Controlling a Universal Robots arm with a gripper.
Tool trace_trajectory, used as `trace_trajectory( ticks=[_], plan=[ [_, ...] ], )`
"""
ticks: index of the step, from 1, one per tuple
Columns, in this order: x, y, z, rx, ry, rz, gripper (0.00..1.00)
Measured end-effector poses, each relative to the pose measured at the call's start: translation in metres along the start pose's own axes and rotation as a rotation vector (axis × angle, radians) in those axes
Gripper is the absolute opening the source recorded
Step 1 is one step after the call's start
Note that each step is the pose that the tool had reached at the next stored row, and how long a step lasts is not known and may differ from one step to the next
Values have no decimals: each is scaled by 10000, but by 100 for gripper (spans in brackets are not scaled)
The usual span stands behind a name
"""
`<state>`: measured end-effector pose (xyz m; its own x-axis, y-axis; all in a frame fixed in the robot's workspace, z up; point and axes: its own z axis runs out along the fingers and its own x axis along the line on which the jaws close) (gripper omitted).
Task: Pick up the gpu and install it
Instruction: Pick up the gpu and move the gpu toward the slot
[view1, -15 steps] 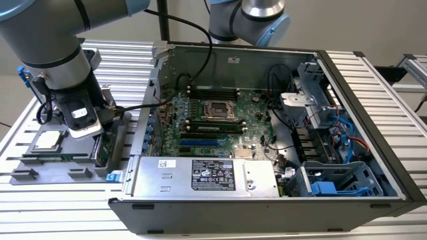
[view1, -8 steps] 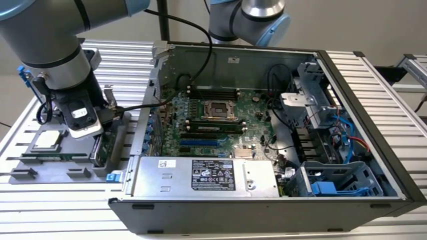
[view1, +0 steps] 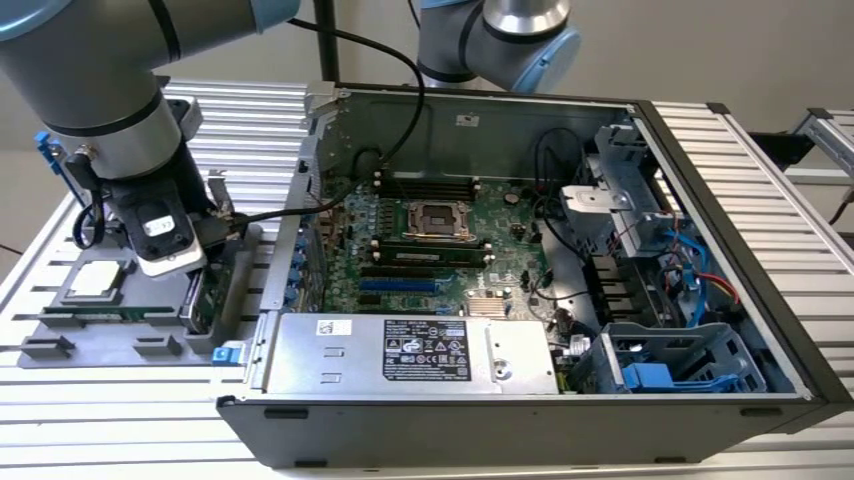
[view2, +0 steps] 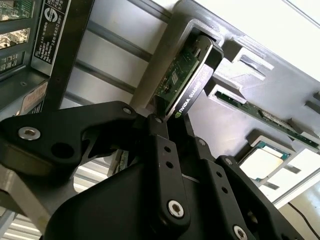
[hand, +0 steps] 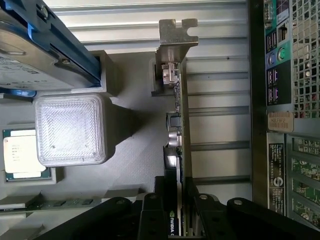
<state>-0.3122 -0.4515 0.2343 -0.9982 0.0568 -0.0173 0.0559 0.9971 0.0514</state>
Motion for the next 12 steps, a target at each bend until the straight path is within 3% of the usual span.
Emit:
trace_trajectory(
  ticks=[12],
  plan=[
    [0, 0, 0, -3, -3, 0, 0]
  ],
)
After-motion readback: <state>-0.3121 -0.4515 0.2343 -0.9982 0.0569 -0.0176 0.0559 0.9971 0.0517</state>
